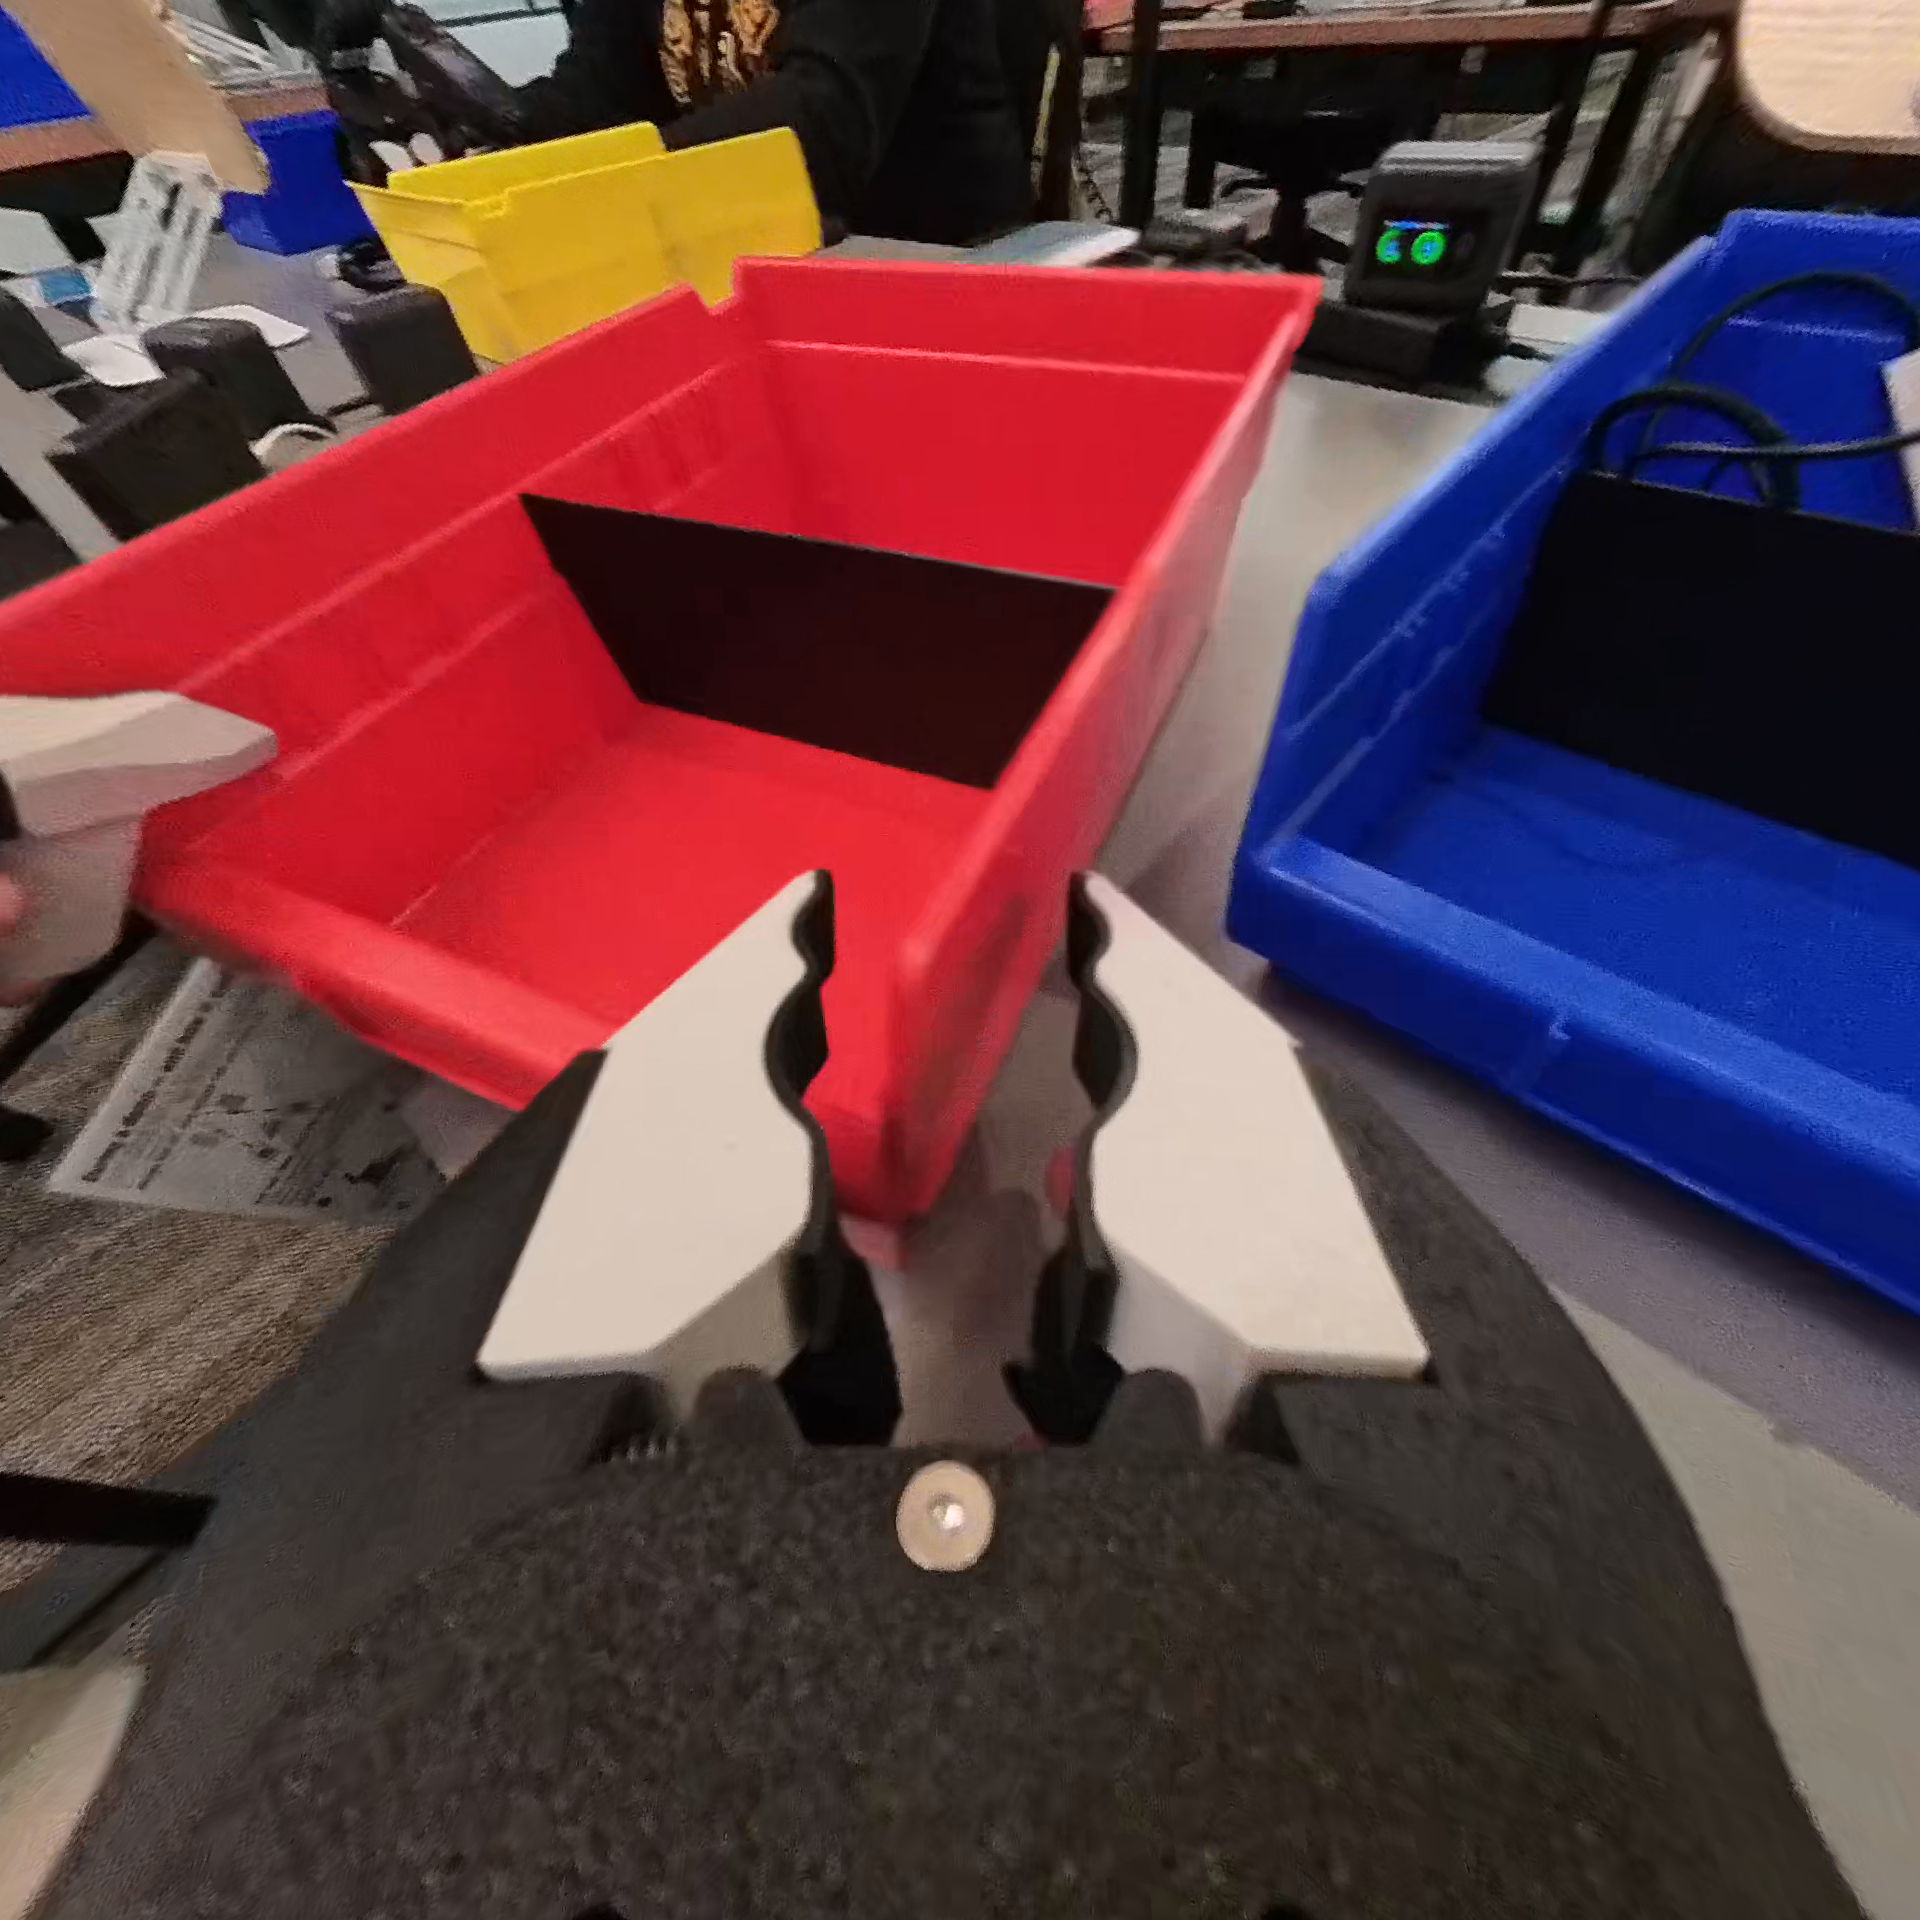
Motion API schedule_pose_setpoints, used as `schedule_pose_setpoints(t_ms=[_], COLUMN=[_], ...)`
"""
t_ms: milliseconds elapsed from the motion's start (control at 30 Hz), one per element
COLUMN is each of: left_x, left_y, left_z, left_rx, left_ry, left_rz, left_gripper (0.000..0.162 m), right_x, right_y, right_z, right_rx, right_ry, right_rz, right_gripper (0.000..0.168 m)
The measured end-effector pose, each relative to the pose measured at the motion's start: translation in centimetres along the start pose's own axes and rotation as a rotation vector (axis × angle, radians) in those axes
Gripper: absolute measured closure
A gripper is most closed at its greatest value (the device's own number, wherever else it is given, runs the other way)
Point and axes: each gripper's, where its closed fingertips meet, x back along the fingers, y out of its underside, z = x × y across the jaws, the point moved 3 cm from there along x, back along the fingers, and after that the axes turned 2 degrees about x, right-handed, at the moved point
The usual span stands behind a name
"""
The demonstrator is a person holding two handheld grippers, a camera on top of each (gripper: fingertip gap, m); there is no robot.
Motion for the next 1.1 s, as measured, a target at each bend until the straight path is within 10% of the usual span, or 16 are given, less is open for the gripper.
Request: schedule_pose_setpoints(t_ms=[100, 567, 833, 1100], left_x=[1.4, 6.6, 1.9, -6.2], left_y=[0.4, -12.7, -21.2, -19.0], left_z=[1.2, 7.5, 24.8, 45.5], left_rx=[-0.047, -0.013, -0.237, -0.268], left_ry=[-0.067, -0.072, 0.079, 0.297], left_rz=[0.018, 0.604, 0.714, 0.464], left_gripper=[0.154, 0.157, 0.155, 0.156], right_x=[0.5, 10.7, 18.2, 27.7], right_y=[-0.3, -12.3, -10.9, -1.1], right_z=[0.9, 6.2, 23.8, 40.1], right_rx=[0.009, 0.207, 0.159, -0.176], right_ry=[0.115, 0.406, 0.649, 0.843], right_rz=[-0.011, 0.443, 0.508, 0.275], right_gripper=[0.162, 0.164, 0.162, 0.164])
